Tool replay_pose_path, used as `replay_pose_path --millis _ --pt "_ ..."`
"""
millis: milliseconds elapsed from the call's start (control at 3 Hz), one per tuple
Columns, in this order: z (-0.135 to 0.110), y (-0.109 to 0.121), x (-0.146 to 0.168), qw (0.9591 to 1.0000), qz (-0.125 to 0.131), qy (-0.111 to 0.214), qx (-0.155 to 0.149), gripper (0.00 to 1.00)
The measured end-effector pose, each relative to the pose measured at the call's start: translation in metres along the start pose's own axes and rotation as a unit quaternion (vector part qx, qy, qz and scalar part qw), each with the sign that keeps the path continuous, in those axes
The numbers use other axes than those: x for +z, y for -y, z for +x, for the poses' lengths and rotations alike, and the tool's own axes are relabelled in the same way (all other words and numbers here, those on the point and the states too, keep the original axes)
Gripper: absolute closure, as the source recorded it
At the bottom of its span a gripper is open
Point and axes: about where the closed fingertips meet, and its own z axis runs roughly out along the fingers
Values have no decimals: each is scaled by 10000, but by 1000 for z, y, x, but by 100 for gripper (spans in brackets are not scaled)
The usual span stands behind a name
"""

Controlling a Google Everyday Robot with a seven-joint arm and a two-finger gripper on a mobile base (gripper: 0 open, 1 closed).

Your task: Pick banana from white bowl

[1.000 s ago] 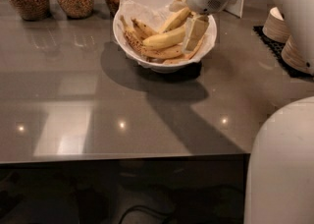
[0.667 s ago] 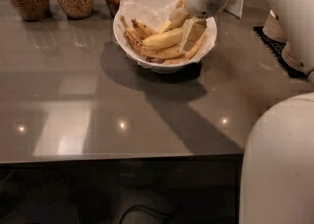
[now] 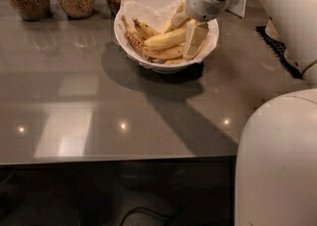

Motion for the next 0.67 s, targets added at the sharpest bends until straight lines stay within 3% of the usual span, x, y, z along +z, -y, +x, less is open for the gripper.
replay_pose_path --millis 333,667 --pt "0 6 -4 10000 42 -32 7 27" --pt "-1 14 -9 9999 93 -46 29 33"
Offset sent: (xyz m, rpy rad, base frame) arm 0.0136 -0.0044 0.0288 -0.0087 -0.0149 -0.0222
